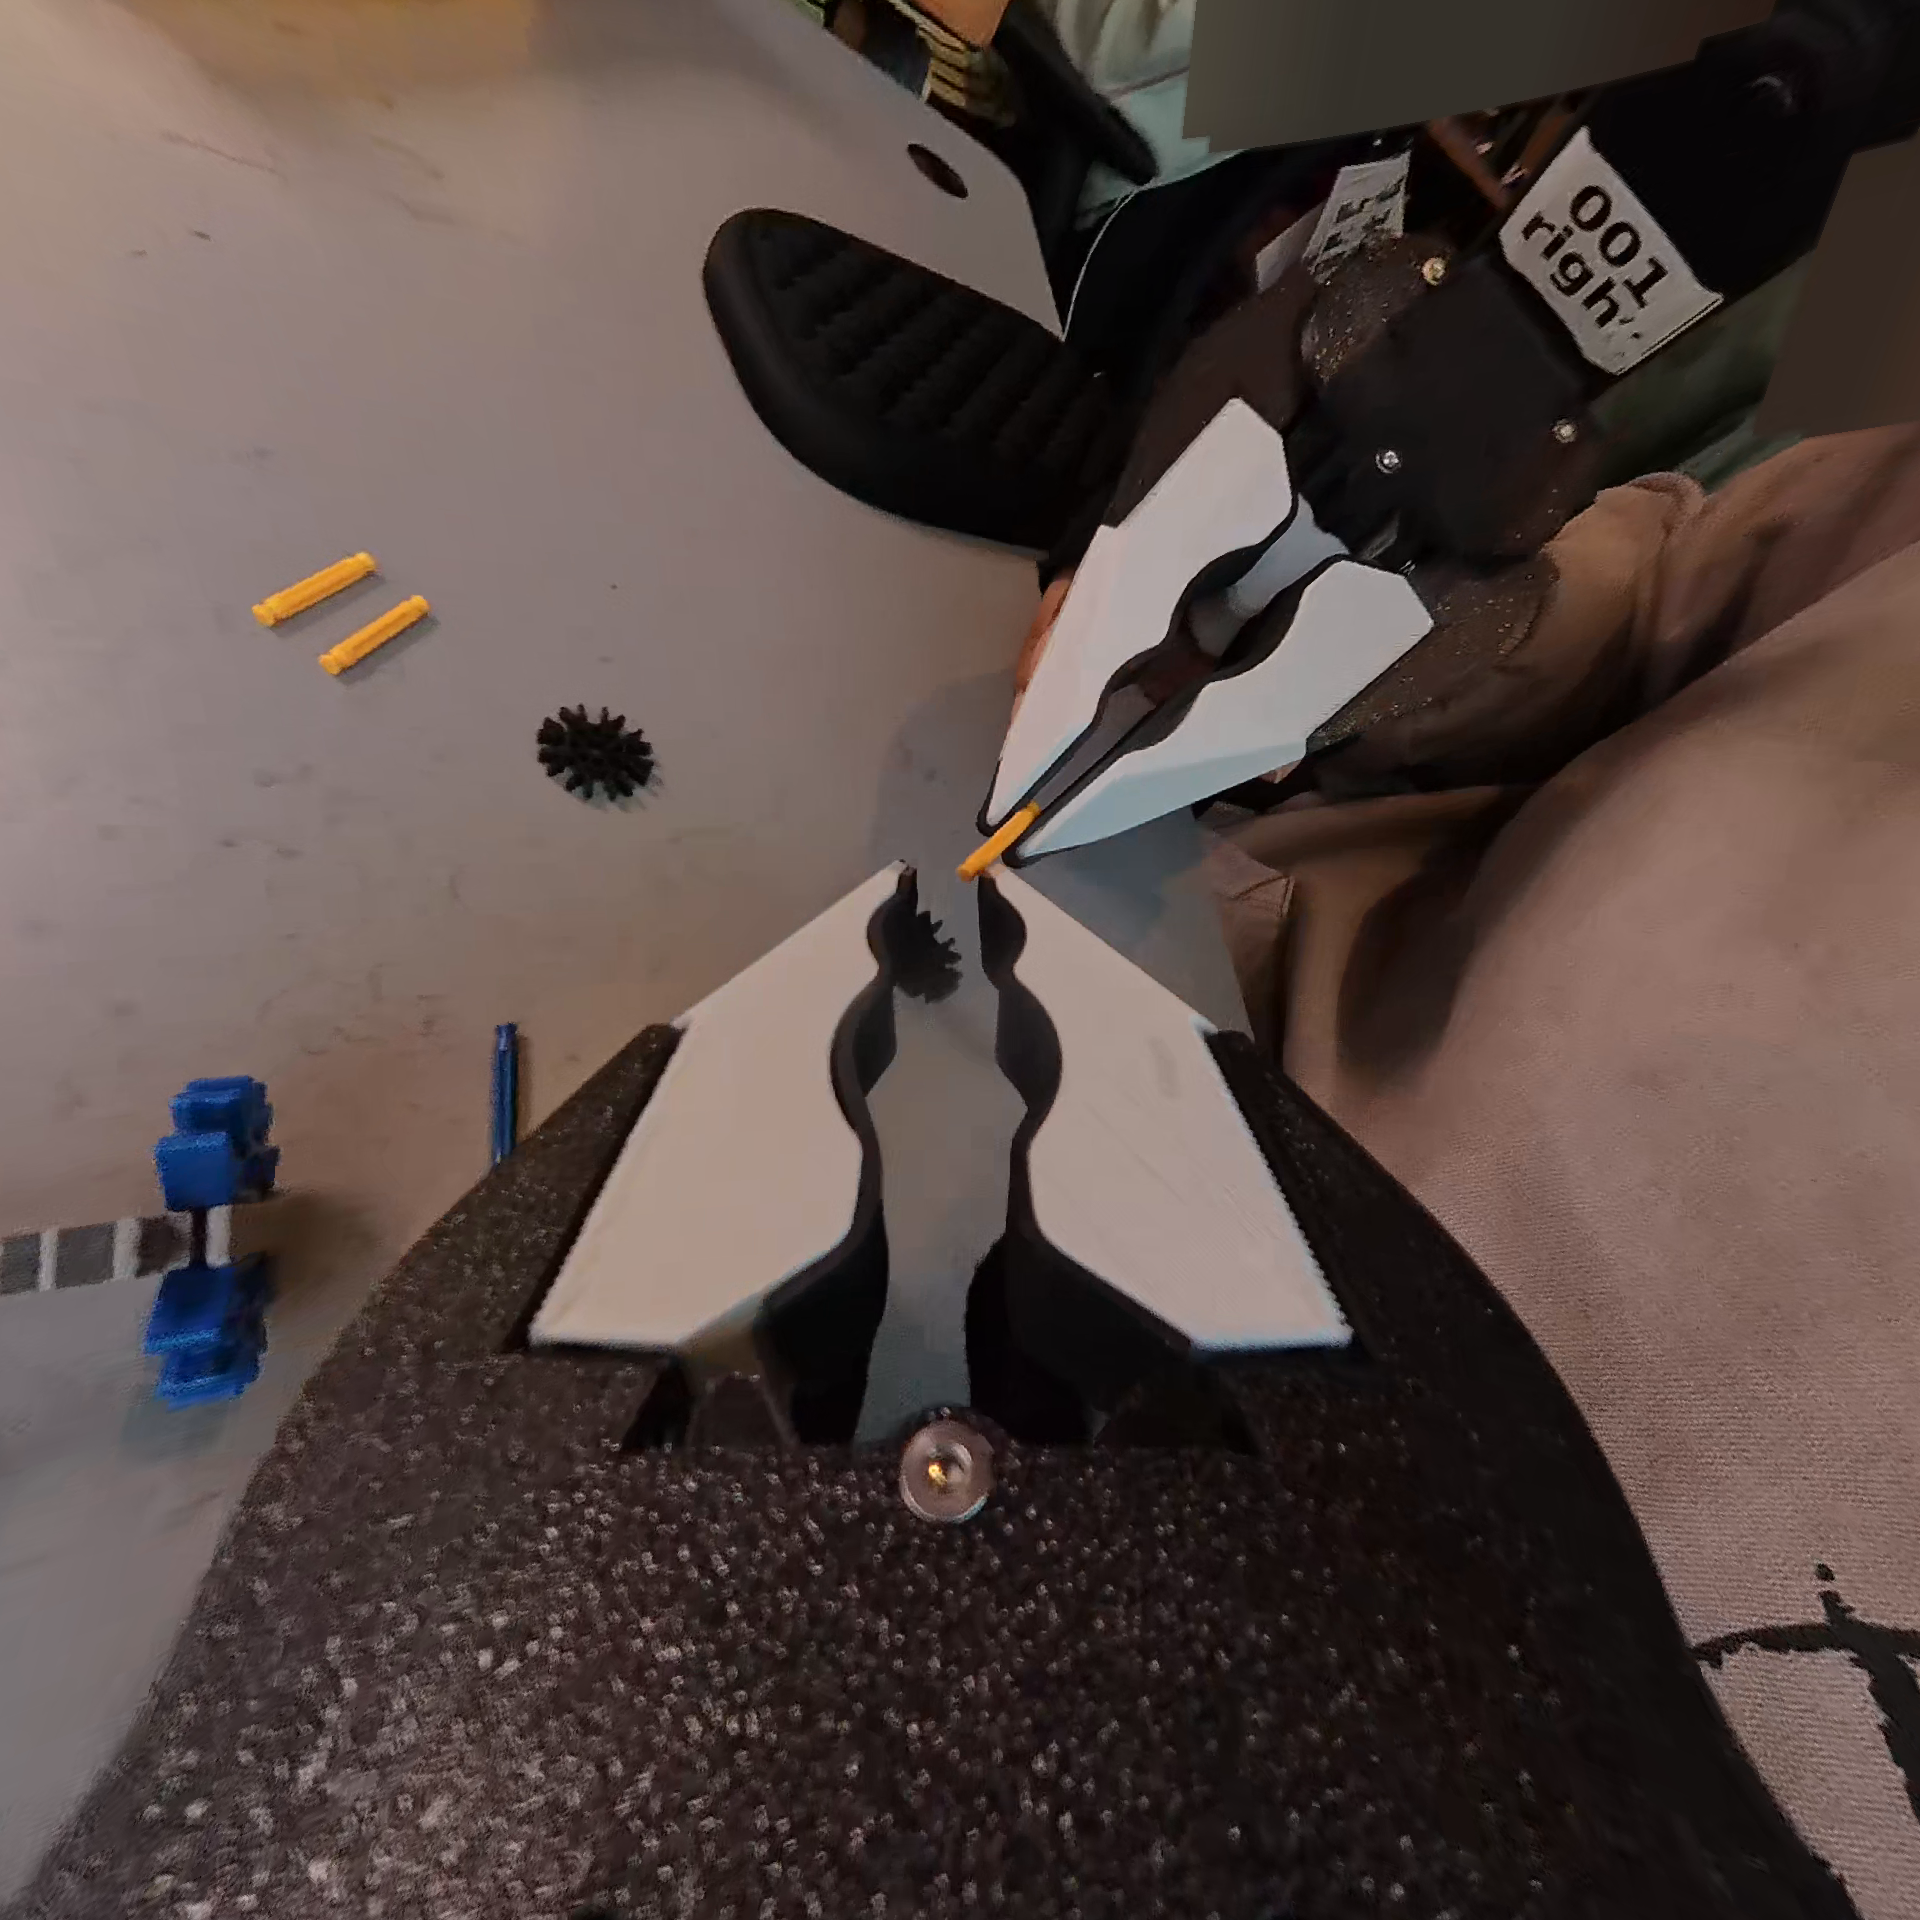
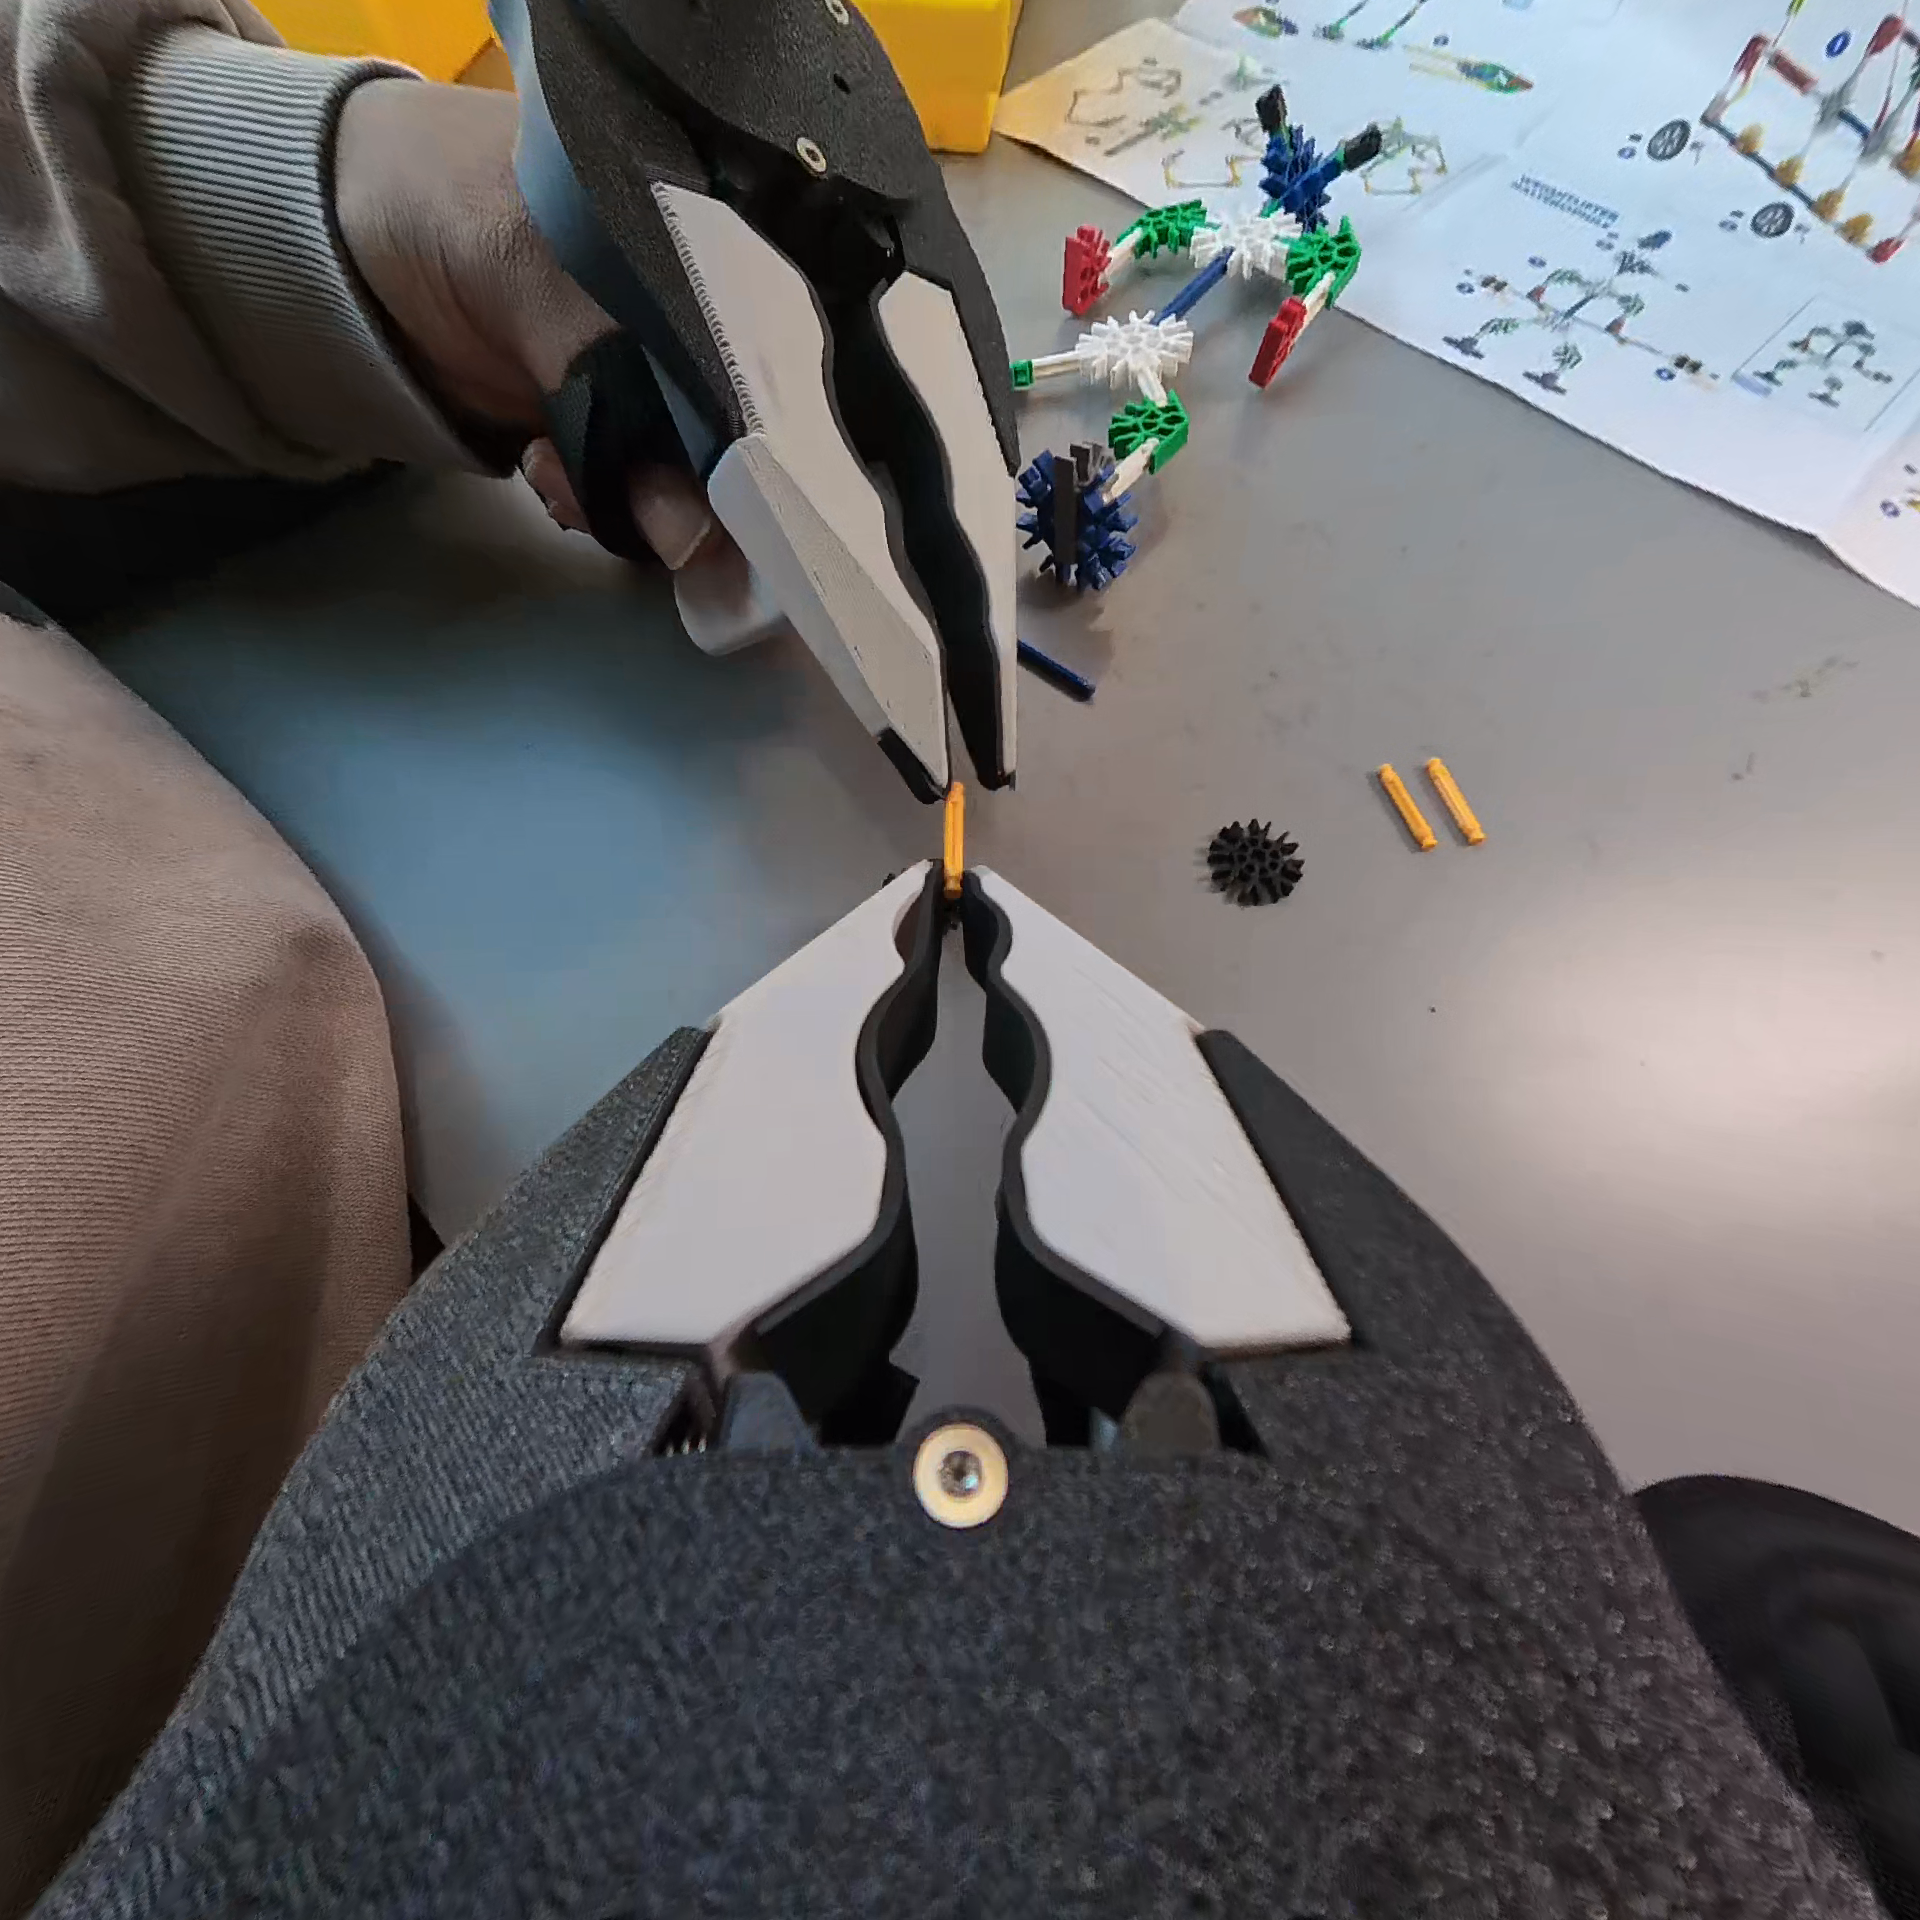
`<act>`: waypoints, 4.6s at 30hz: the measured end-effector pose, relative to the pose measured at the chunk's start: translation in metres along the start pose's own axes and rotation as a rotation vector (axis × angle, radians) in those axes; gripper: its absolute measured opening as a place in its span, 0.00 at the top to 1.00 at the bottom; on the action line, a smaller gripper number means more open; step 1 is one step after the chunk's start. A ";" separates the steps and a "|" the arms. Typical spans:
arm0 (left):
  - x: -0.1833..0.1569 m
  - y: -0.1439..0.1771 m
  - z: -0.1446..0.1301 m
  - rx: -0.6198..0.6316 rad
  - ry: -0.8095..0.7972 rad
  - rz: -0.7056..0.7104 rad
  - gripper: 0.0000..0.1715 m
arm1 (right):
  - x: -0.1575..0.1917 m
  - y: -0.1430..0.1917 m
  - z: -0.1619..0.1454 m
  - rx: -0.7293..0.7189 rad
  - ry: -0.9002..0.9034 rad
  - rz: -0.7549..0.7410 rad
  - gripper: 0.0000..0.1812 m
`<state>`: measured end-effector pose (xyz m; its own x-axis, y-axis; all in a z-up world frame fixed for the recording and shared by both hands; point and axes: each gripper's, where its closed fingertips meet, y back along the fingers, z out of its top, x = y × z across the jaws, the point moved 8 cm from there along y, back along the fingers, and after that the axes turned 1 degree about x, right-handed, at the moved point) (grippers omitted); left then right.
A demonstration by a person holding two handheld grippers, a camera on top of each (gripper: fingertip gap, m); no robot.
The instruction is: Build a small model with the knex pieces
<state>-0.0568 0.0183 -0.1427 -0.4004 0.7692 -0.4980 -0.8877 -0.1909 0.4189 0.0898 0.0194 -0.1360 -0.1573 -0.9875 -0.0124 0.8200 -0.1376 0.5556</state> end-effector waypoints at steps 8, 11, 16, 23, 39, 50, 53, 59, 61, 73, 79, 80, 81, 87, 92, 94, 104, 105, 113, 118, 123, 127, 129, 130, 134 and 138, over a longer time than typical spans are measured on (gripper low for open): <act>0.001 -0.006 -0.004 0.038 0.019 0.037 0.92 | 0.007 -0.002 -0.007 0.051 -0.134 -0.024 0.99; 0.003 -0.007 -0.005 0.045 0.026 0.062 0.92 | 0.012 -0.005 -0.010 0.058 -0.206 -0.007 0.99; 0.005 -0.005 -0.006 0.051 0.031 0.081 0.93 | 0.012 -0.007 -0.014 0.028 -0.297 -0.028 0.99; 0.005 -0.006 -0.007 0.044 0.048 0.073 0.93 | 0.013 -0.007 -0.015 0.046 -0.312 -0.037 0.99; 0.003 -0.010 -0.009 0.072 0.045 0.070 0.93 | 0.012 -0.010 -0.015 0.080 -0.310 -0.032 0.99; 0.003 -0.012 -0.009 0.087 0.041 0.066 0.94 | 0.012 -0.011 -0.015 0.093 -0.302 -0.031 0.99; 0.001 -0.013 -0.010 0.092 0.024 0.052 0.98 | 0.012 -0.011 -0.014 0.100 -0.298 -0.028 0.99; 0.000 -0.014 -0.011 0.105 0.008 0.047 1.00 | 0.012 -0.011 -0.015 0.105 -0.296 -0.026 0.99; -0.001 -0.015 -0.011 0.108 -0.013 0.055 1.00 | 0.012 -0.011 -0.015 0.107 -0.295 -0.026 0.99; -0.007 -0.014 -0.012 0.123 -0.231 0.129 1.00 | 0.014 -0.013 -0.014 0.146 -0.257 -0.021 0.99; -0.009 -0.013 -0.010 0.134 -0.226 0.157 1.00 | 0.016 -0.014 -0.012 0.151 -0.250 -0.014 0.99; -0.008 -0.013 -0.010 0.135 -0.222 0.160 1.00 | 0.016 -0.014 -0.012 0.151 -0.251 -0.012 0.98; -0.009 -0.013 -0.010 0.135 -0.215 0.154 1.00 | 0.016 -0.013 -0.012 0.150 -0.253 -0.010 0.98; -0.008 -0.011 -0.008 0.106 -0.169 0.131 1.00 | 0.016 -0.014 -0.011 0.146 -0.256 -0.003 0.96; -0.004 -0.004 -0.003 0.055 -0.124 0.117 1.00 | 0.016 -0.014 -0.011 0.148 -0.256 -0.002 0.96; -0.003 -0.003 -0.004 0.054 -0.117 0.113 1.00 | 0.016 -0.014 -0.011 0.149 -0.254 -0.004 0.96; -0.005 -0.007 -0.012 0.156 -0.196 0.124 0.93 | 0.013 -0.002 -0.015 0.202 -0.211 0.012 0.92; -0.006 -0.008 -0.014 0.170 -0.207 0.123 0.92 | 0.013 -0.001 -0.016 0.211 -0.207 0.013 0.92; -0.012 -0.020 -0.021 0.254 -0.311 0.149 0.84 | 0.017 -0.007 -0.015 0.250 -0.161 0.036 0.93; -0.011 -0.023 -0.023 0.279 -0.359 0.193 0.88 | 0.018 -0.008 -0.016 0.272 -0.138 0.031 0.94; -0.012 -0.022 -0.023 0.285 -0.366 0.199 0.89 | 0.018 -0.012 -0.014 0.300 -0.091 0.015 0.95; -0.010 -0.017 -0.021 0.255 -0.304 0.173 0.89 | 0.018 -0.017 -0.013 0.340 -0.031 0.012 0.99; -0.010 -0.013 -0.018 0.231 -0.280 0.163 0.89 | 0.018 -0.019 -0.011 0.352 -0.015 0.027 0.99; -0.009 -0.011 -0.017 0.222 -0.274 0.164 0.89 | 0.017 -0.019 -0.011 0.355 -0.012 0.037 0.99; -0.007 -0.008 -0.018 0.235 -0.271 0.189 0.89 | 0.011 -0.018 -0.011 0.324 -0.033 0.035 0.99; -0.005 -0.013 -0.022 0.279 -0.290 0.244 0.89 | 0.009 -0.014 -0.012 0.292 -0.077 0.045 0.99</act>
<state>-0.0479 0.0035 -0.1622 -0.4743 0.8685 -0.1439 -0.6650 -0.2464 0.7050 0.0831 0.0114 -0.1538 -0.1749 -0.9818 0.0740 0.6361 -0.0553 0.7697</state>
